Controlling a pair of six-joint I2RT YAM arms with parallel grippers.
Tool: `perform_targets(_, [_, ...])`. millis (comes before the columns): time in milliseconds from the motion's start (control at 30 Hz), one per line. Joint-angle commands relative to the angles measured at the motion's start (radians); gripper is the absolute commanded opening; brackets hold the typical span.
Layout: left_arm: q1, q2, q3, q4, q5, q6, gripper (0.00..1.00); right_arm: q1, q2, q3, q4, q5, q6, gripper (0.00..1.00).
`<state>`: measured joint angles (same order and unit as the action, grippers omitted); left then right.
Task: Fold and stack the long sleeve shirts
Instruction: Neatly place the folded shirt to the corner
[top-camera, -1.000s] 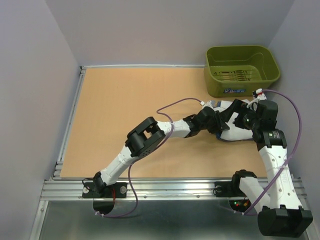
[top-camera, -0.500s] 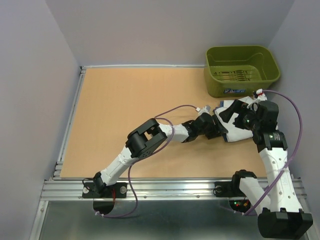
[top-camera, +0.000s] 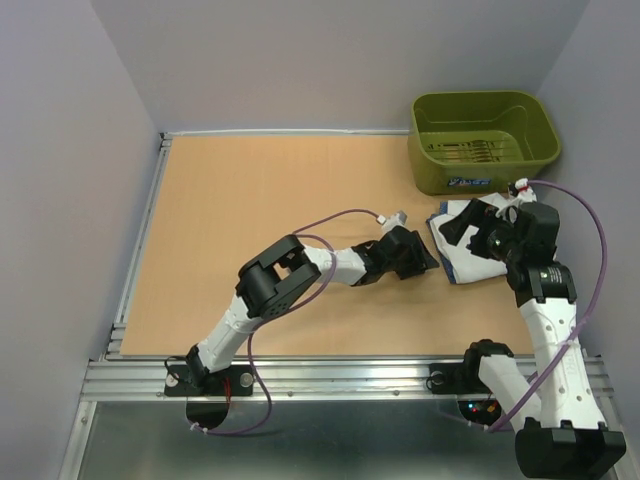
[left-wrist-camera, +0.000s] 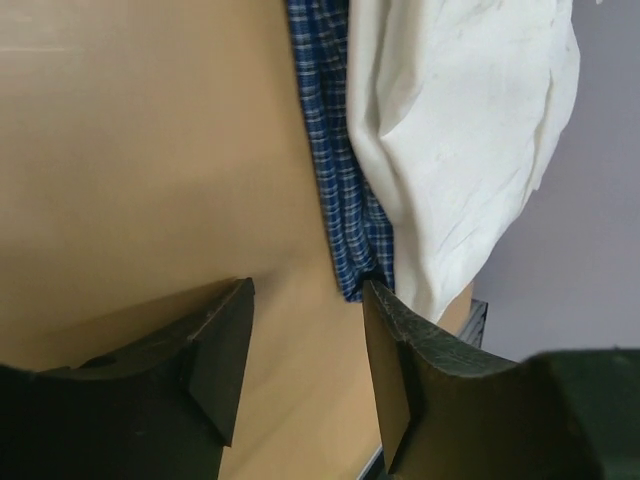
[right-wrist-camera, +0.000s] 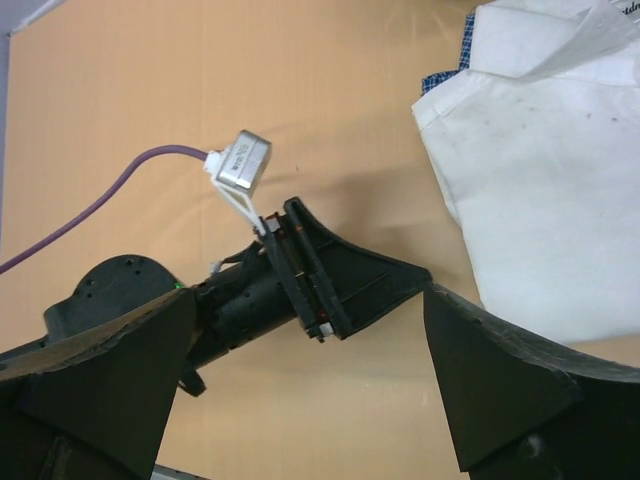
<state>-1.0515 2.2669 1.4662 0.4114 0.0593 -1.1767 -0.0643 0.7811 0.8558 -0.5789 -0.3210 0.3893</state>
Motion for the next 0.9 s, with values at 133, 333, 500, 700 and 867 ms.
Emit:
perform_targets(133, [0.044, -0.402, -0.184, -0.188, -0.269, 0.240, 0.73, 0.008, -0.029, 0.187, -0.093, 0.169, -0.029, 1.00])
perform_targets(333, [0.044, -0.746, -0.291, -0.405, -0.559, 0.411, 0.95, 0.026, -0.069, 0.307, -0.191, 0.384, -0.053, 1.00])
perform_targets(500, [0.044, -1.027, -0.369, -0.540, -0.710, 0.474, 0.99, 0.061, -0.105, 0.394, -0.256, 0.496, -0.052, 1.00])
perform_targets(700, [0.044, -1.409, -0.443, -0.816, -0.857, 0.491, 0.99, 0.127, -0.236, 0.439, -0.268, 0.571, -0.073, 1.00])
perform_targets(867, [0.044, -1.736, -0.465, -0.997, -0.923, 0.450, 0.99, 0.141, -0.385, 0.384, -0.262, 0.597, -0.112, 1.00])
